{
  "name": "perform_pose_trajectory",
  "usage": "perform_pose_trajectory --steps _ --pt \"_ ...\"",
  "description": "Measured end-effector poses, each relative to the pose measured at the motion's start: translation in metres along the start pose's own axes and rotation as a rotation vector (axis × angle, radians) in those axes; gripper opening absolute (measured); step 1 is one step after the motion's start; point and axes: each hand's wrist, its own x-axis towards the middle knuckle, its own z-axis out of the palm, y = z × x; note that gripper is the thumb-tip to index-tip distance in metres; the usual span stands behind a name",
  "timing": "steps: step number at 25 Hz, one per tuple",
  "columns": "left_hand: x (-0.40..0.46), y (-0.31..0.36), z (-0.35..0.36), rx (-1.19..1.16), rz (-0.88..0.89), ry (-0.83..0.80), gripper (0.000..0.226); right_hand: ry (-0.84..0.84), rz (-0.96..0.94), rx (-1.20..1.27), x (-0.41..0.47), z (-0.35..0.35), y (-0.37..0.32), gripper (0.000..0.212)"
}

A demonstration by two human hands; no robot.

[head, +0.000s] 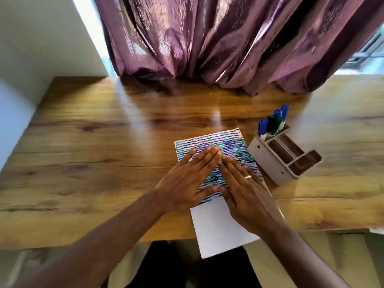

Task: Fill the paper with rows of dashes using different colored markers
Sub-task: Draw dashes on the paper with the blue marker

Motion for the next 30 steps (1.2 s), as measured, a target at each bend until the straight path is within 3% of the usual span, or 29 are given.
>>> perform_pose_trajectory --steps 8,14,19,23,30 --pt "-0.012 0.000 0.046 0.116 -0.055 -0.068 0.078 -0.044 -0.020 -0.089 -0.003 0.045 0.021 0.061" --pt "-0.011 0.006 0.047 0.154 -0.082 -0.139 0.081 0.034 -0.093 -0.051 -0.008 0.048 0.022 0.060" --pt "-0.008 0.002 0.041 0.124 -0.061 -0.117 0.083 0.215 -0.101 0.096 -0.014 0.032 0.042 0.038" --pt "0.003 0.002 0.033 -0.034 -0.072 -0.014 0.075 0.341 -0.121 0.016 -0.021 0.024 0.073 0.032" --pt "0.088 0.016 0.028 -0.635 -0.152 0.508 0.028 0.425 -0.108 0.051 -0.023 0.035 0.081 0.029"
